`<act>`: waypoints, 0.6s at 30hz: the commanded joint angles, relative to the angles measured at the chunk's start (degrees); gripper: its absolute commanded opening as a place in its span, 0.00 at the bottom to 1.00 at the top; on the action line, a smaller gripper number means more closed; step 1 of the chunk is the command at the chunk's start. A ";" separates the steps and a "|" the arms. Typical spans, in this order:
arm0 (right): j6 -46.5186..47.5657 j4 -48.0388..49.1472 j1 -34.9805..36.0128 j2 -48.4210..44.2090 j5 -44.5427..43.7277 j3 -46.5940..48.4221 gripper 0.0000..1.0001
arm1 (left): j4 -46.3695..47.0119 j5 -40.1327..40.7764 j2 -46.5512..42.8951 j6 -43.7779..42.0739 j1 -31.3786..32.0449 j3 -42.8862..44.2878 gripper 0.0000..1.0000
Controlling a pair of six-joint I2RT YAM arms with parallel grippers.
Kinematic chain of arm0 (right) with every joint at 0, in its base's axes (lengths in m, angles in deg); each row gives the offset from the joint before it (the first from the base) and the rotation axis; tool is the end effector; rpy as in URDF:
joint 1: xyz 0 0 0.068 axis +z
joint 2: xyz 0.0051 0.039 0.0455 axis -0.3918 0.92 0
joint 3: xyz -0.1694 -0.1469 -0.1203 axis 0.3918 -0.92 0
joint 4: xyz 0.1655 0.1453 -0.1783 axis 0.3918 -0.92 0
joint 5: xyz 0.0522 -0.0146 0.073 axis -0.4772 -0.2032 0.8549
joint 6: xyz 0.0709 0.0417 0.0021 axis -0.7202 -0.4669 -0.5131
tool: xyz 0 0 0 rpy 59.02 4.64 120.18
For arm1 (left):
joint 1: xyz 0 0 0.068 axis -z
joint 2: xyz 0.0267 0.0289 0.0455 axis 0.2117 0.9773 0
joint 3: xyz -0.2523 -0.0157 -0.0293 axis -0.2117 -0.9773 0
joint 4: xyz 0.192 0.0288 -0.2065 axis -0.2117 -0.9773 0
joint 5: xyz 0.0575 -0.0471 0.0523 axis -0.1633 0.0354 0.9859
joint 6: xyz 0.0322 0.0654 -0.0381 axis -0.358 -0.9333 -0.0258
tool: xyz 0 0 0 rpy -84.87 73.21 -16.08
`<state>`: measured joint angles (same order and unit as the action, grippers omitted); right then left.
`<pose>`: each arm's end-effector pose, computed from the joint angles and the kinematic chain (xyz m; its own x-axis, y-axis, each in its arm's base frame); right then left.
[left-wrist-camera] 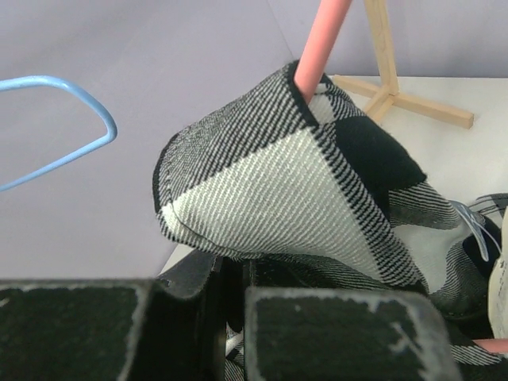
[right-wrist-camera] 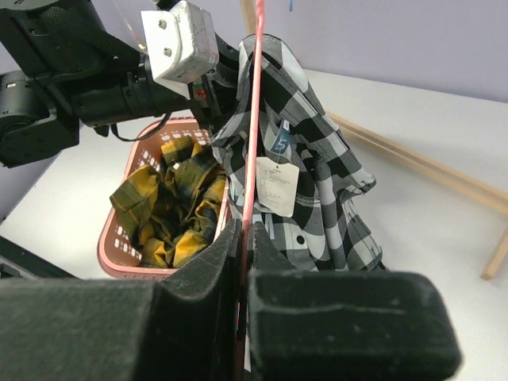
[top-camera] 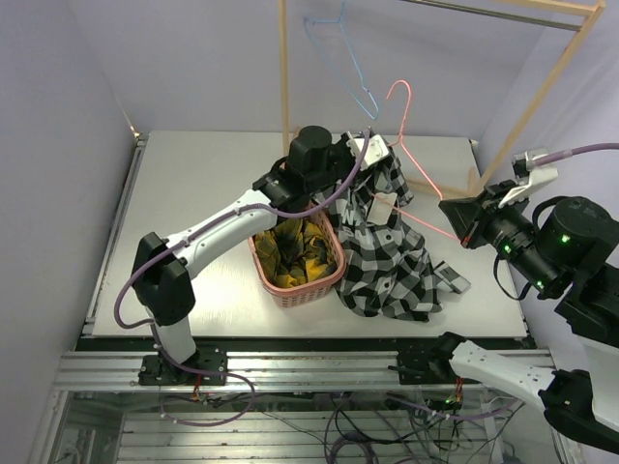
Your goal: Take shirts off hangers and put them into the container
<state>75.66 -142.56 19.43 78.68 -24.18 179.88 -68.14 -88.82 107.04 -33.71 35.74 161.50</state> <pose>0.1127 0.0771 0.5138 -0.2358 0.1008 -0.9666 -0.4088 0.8920 0.1928 0.3153 -0.3639 0.3721 0.3258 0.2987 -0.8970 0.7601 0.4815 0.4364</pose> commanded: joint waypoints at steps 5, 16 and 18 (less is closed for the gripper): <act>-3.47 -5.54 0.41 2.08 -10.11 0.71 0.00 | 6.17 1.62 2.18 8.24 0.68 6.45 0.25; -4.43 -7.75 0.39 2.74 -14.99 2.69 0.00 | 3.68 2.46 -4.75 13.01 0.73 -3.63 0.58; -4.42 -8.07 0.41 3.25 -14.89 3.56 0.00 | 3.32 5.05 -7.36 13.58 0.81 -7.24 0.57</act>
<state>71.88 -150.41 19.65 82.00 -37.36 180.63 -66.28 -87.35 105.29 -23.06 36.22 159.78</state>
